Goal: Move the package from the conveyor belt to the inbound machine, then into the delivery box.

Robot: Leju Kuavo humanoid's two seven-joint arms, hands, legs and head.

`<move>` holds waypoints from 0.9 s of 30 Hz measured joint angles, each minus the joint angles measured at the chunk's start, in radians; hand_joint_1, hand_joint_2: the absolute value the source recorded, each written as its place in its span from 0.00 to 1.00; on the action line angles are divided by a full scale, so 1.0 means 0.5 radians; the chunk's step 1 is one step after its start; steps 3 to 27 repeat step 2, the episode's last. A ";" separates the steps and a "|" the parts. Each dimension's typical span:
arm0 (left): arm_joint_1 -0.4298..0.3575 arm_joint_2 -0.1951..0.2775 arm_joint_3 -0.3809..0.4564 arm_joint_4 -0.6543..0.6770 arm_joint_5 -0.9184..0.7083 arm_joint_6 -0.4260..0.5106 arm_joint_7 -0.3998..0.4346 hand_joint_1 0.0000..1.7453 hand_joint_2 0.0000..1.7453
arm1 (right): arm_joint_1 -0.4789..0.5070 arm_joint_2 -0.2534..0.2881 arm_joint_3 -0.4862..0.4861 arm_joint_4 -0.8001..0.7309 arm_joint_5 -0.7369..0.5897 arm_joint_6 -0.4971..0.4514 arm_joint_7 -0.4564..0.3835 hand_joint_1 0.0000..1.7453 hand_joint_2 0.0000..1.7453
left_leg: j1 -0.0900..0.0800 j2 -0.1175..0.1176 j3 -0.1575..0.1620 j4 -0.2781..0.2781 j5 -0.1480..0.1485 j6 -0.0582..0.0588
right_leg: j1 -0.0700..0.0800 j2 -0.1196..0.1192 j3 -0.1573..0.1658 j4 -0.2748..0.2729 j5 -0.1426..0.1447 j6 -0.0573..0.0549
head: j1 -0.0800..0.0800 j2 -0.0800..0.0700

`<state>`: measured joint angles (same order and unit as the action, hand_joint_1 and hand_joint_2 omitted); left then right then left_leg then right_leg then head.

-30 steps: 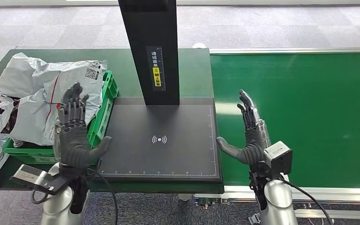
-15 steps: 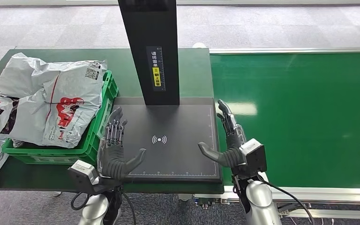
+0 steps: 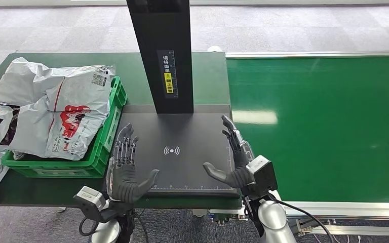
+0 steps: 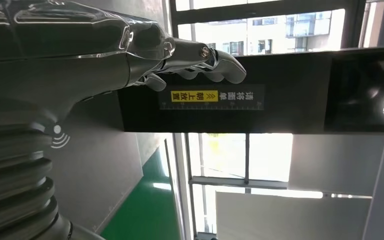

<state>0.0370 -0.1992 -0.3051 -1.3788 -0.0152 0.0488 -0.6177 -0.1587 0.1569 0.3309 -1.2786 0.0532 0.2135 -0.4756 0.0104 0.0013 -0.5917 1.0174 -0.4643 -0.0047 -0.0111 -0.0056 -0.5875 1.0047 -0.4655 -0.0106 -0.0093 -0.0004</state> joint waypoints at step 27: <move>0.030 0.010 0.001 -0.020 0.033 0.015 -0.001 0.00 1.00 | -0.026 0.009 0.034 0.025 -0.010 0.008 0.001 0.00 1.00 | 0.000 0.000 0.000 0.000 0.000 0.000 | 0.001 -0.001 0.000 0.000 0.000 0.000 | 0.000 0.000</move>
